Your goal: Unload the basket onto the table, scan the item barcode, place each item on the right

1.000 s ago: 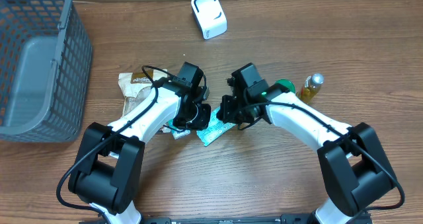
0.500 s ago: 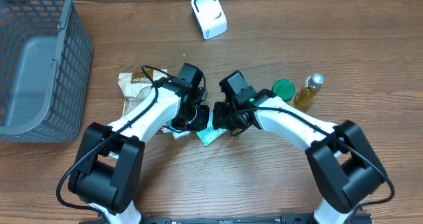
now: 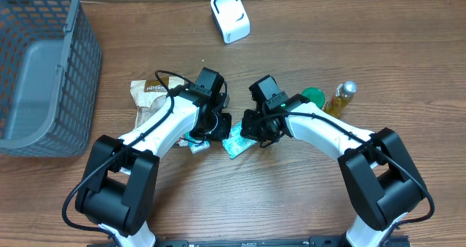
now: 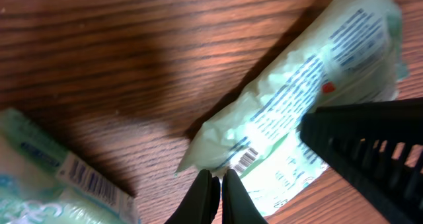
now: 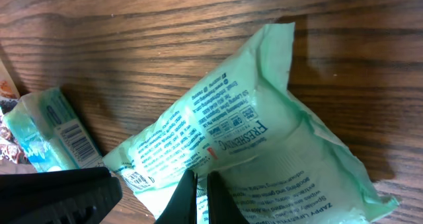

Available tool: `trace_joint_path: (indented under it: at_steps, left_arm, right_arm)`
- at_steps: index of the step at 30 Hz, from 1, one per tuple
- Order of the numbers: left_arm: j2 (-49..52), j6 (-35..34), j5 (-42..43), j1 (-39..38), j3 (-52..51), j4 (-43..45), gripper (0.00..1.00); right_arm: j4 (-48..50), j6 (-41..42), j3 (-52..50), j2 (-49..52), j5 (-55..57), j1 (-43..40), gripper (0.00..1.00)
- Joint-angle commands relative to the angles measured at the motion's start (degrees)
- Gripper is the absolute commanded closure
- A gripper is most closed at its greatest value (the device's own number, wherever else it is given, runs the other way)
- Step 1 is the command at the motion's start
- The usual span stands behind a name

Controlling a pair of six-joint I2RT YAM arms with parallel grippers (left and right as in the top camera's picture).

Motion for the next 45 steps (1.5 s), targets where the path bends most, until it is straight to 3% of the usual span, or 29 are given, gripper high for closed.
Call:
trace_joint_path:
  at_steps: [1, 7, 21, 35, 39, 45]
  left_arm:
    - [0.3, 1.6, 4.0, 0.0, 1.6, 0.2, 0.96]
    - [0.3, 5.0, 15.8, 1.1, 4.0, -1.4, 0.96]
    - [0.3, 5.0, 11.3, -0.3, 2.8, -2.3, 0.96]
    - [9.6, 7.5, 10.4, -1.7, 2.8, -4.5, 0.96]
    - [10.5, 7.7, 4.9, -1.7, 2.8, -5.5, 0.96]
    - [10.3, 7.8, 3.6, -1.6, 2.8, -6.2, 0.96]
  right_arm:
    - [-0.7, -4.0, 2.0, -0.3, -2.3, -0.8, 0.96]
    - [-2.9, -5.6, 4.1, -4.2, -4.5, -2.5, 0.96]
    - [-6.6, -3.7, 3.4, -4.1, 2.9, -3.1, 0.96]
    - [-2.8, -2.5, -0.7, -4.1, 5.0, -3.0, 0.96]
    - [-1.8, -0.5, -2.2, -4.1, 7.1, -3.0, 0.96]
    - [-0.7, 0.8, -3.8, -4.1, 8.2, -3.1, 0.96]
